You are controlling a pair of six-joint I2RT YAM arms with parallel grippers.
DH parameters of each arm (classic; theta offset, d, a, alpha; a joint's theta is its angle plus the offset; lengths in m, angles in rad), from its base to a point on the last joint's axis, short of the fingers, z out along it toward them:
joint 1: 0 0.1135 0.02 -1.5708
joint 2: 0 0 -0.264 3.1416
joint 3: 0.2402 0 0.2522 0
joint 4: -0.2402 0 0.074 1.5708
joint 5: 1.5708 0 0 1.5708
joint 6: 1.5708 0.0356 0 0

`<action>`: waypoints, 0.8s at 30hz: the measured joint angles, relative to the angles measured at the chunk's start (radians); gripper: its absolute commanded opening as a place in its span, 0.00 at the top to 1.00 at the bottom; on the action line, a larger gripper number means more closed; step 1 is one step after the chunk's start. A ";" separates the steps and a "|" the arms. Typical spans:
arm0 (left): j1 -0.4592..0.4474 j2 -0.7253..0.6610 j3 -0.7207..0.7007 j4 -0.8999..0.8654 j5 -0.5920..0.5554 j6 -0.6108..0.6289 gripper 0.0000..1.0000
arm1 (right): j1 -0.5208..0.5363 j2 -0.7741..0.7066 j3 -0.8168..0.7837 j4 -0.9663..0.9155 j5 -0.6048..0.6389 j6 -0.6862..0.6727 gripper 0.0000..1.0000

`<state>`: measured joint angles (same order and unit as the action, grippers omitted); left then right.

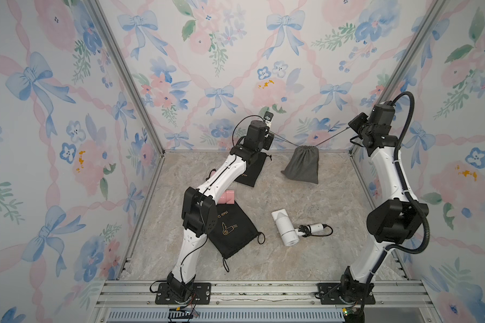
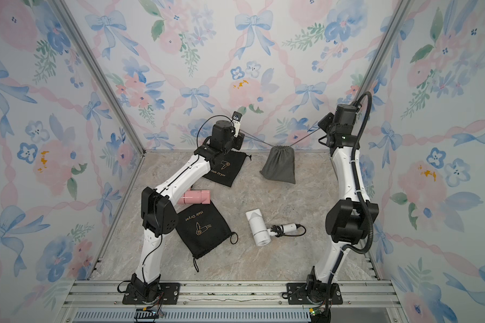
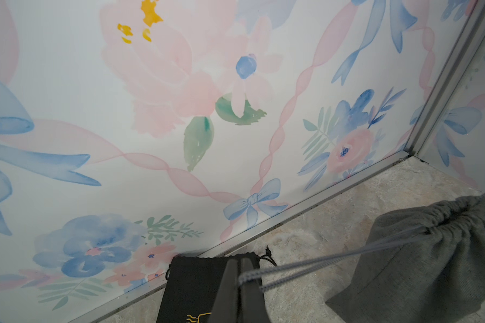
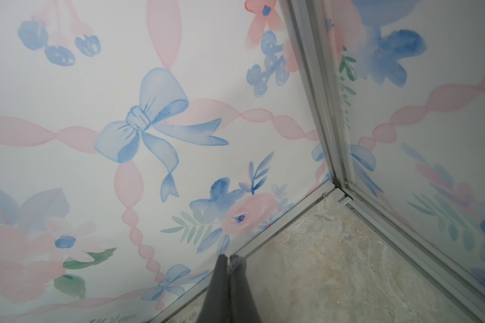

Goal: Pack away hair dryers
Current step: Pull the drawstrings on both sides of the drawstring bag.

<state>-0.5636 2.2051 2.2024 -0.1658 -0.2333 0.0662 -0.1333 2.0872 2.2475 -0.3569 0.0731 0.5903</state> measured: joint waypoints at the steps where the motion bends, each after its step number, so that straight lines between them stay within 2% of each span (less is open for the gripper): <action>1: 0.000 0.001 0.001 -0.002 0.003 0.000 1.00 | 0.000 0.010 0.024 -0.005 -0.003 -0.001 1.00; 5: 0.000 0.001 0.001 -0.005 0.012 -0.010 1.00 | -0.002 0.040 0.098 -0.018 -0.018 -0.008 1.00; 9: 0.000 0.001 -0.007 -0.003 0.023 -0.027 1.00 | -0.006 0.040 0.087 -0.018 -0.030 -0.016 1.00; 19: -0.011 0.001 -0.158 0.005 0.025 -0.071 1.00 | -0.054 0.004 -0.191 0.070 -0.097 -0.030 1.00; 24: -0.018 0.001 -0.188 0.003 0.025 -0.079 1.00 | -0.058 -0.059 -0.318 0.117 -0.148 -0.019 0.89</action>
<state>-0.5819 2.2059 2.0144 -0.1627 -0.2081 -0.0132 -0.1913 2.0285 1.9297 -0.2401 -0.0746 0.5713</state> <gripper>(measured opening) 0.048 0.073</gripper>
